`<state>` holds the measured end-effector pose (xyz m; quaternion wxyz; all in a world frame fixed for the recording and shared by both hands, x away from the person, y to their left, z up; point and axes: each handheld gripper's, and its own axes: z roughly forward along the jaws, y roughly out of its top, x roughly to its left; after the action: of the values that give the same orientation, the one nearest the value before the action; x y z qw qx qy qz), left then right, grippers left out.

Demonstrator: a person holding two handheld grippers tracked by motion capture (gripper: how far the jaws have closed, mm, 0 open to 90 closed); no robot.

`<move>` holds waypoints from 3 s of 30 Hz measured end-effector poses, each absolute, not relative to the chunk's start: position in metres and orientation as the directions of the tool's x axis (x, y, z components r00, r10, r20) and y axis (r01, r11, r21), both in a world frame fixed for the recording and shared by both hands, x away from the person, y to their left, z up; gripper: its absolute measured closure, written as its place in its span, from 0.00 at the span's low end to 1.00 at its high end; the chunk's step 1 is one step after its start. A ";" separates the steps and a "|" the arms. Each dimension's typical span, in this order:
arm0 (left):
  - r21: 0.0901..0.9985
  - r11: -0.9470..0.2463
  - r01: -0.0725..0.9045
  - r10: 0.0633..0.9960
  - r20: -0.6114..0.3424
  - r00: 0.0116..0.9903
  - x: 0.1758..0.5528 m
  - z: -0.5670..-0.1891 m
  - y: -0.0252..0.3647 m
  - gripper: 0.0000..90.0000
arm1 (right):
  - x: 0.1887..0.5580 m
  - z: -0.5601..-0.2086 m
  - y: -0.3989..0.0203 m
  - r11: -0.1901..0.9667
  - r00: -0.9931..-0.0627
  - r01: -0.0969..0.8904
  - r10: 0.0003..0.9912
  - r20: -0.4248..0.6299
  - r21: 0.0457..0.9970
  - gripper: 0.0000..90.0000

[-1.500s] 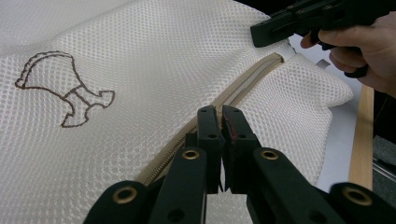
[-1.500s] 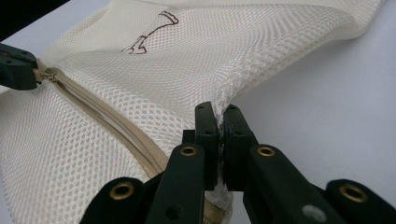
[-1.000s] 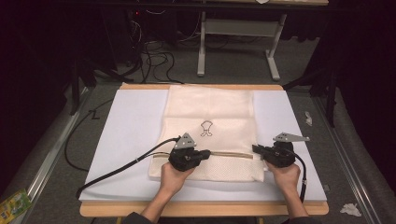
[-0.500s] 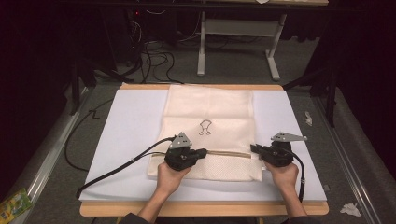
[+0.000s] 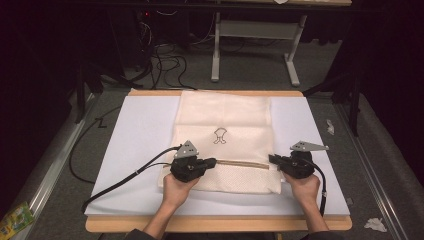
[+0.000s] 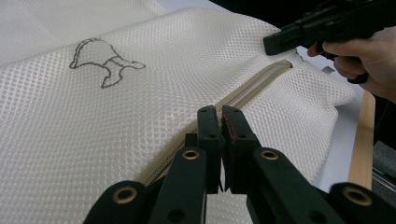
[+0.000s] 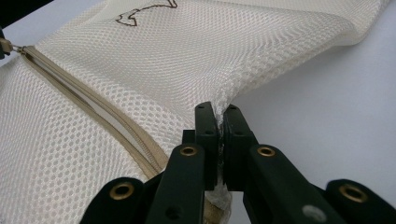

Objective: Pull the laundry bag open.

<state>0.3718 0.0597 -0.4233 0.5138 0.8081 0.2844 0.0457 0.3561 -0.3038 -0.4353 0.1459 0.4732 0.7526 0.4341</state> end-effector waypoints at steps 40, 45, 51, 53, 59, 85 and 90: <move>0.868 -0.265 0.420 0.551 -0.222 0.804 0.371 -0.418 0.096 0.97 | 0.360 -0.436 -0.301 0.184 -0.508 0.577 0.844 0.174 0.796 0.98; 0.867 -0.262 0.423 0.553 -0.225 0.802 0.371 -0.418 0.099 0.97 | 0.359 -0.436 -0.302 0.176 -0.499 0.584 0.848 0.180 0.792 0.98; 0.875 -0.239 0.421 0.563 -0.229 0.794 0.371 -0.415 0.107 0.97 | 0.360 -0.436 -0.302 0.177 -0.498 0.586 0.848 0.180 0.791 0.98; 0.875 -0.230 0.425 0.565 -0.236 0.791 0.372 -0.415 0.110 0.97 | 0.360 -0.436 -0.303 0.177 -0.498 0.586 0.849 0.179 0.791 0.98; 0.875 -0.235 0.423 0.567 -0.230 0.791 0.371 -0.414 0.113 0.97 | 0.360 -0.436 -0.303 0.172 -0.495 0.586 0.849 0.182 0.792 0.98; 0.882 -0.198 0.428 0.581 -0.246 0.776 0.371 -0.412 0.131 0.97 | 0.361 -0.435 -0.303 0.181 -0.501 0.576 0.849 0.170 0.797 0.98; 0.882 -0.199 0.427 0.589 -0.241 0.772 0.371 -0.410 0.135 0.97 | 0.360 -0.435 -0.304 0.174 -0.492 0.585 0.852 0.177 0.792 0.98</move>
<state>0.3707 0.1355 -0.4101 0.5403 0.7706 0.3296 0.0746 0.3603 -0.3036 -0.4351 0.1560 0.4790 0.7500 0.4286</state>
